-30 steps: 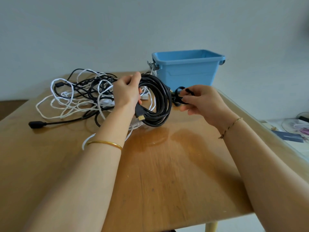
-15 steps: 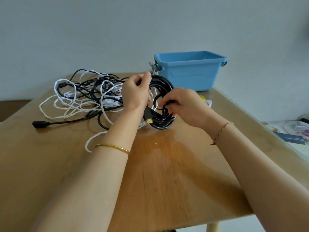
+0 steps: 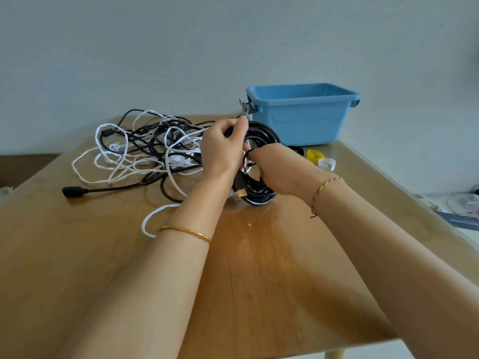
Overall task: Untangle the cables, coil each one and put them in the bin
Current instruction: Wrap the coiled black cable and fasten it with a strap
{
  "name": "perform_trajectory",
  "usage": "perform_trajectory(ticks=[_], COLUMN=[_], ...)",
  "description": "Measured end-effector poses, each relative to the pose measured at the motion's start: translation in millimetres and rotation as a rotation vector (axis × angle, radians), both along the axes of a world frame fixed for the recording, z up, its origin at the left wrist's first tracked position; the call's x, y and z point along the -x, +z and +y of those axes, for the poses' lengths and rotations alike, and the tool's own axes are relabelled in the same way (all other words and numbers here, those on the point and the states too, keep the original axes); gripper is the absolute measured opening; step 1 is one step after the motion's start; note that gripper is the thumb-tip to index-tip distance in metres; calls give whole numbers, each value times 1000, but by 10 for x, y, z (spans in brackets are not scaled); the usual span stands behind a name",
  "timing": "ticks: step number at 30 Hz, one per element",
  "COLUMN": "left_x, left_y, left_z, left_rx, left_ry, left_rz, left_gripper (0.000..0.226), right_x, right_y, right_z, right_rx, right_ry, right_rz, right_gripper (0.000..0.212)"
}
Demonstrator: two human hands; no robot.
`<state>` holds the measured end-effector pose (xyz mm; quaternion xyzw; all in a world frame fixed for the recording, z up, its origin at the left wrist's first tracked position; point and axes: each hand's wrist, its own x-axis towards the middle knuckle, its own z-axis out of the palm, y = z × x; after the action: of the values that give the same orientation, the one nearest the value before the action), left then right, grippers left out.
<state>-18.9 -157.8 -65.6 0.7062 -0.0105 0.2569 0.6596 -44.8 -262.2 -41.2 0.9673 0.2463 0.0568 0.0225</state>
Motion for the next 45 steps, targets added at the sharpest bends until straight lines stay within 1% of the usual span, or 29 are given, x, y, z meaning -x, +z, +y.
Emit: perform_trajectory(ticks=[3, 5, 6, 8, 11, 12, 15, 19, 21, 23, 25, 28, 30, 32, 36, 40, 43, 45], left_x=[0, -19, -33, -54, -69, -77, -77, -61, -44, -39, -28, -38, -45, -45, -42, -26, -18, -21], left_y=[-5, -15, -22, -34, -53, -61, -63, -51, -51, -54, -48, -38, -44, -50, -54, -61, -60, -56], left_z=[-6, 6, 16, 35, 53, 58, 65, 54, 52, 51, 44, 50, 60, 61, 51, 42, 39, 38], left_rx=[-40, -51, -53, -63, -73, -72, -89, -101, -107, -87, -74, -92, -73, -52, -53, -39, -34, -29], left_ry=[-16, -15, -9, 7, 15, 20, 36, 30, 30, 9, -5, 2, 2, -5, -9, -34, -45, -47], left_rz=[-8, 8, 15, 19, 29, 34, 43, 46, 44, 38, 24, 19, 24, 23, 25, 25, 15, 10], left_gripper=[26, 27, 26, 27, 26, 26, 27, 26, 28, 25, 23, 21, 21, 19, 20, 25, 25, 25], right_x=[9, -15, -21, -10, 3, -5, -34, -39, -30, -19, -30, -71, -83, -71, -44, -50, -68, -71], right_y=[-2, -7, -12, -50, -112, -125, -176, -200, -199, -228, -289, -326, -335, -347, -346, -366, -381, -384], right_z=[59, 81, 78, 59, 7, -13, -70, -127, -122, -104, -80, -55, -49, -50, -60, -84, -80, -65], right_rx=[-16, -90, -162, -366, -734, -803, -845, -972, -937, -811, -714, -766, -816, -824, -828, -841, -747, -719], right_ry=[-22, -36, -47, -66, -86, -85, -68, -63, -31, 7, 33, 33, 33, 44, 88, 107, 122, 144], right_rz=[54, 67, 72, 76, 53, 46, -11, -118, -196, -292, -358, -354, -343, -345, -381, -484, -632, -635], right_gripper=[28, 31, 34, 35, 28, 26, 22, 14, 8, 4, 7, 10, 7, 4, 7, 6, 7, 9])
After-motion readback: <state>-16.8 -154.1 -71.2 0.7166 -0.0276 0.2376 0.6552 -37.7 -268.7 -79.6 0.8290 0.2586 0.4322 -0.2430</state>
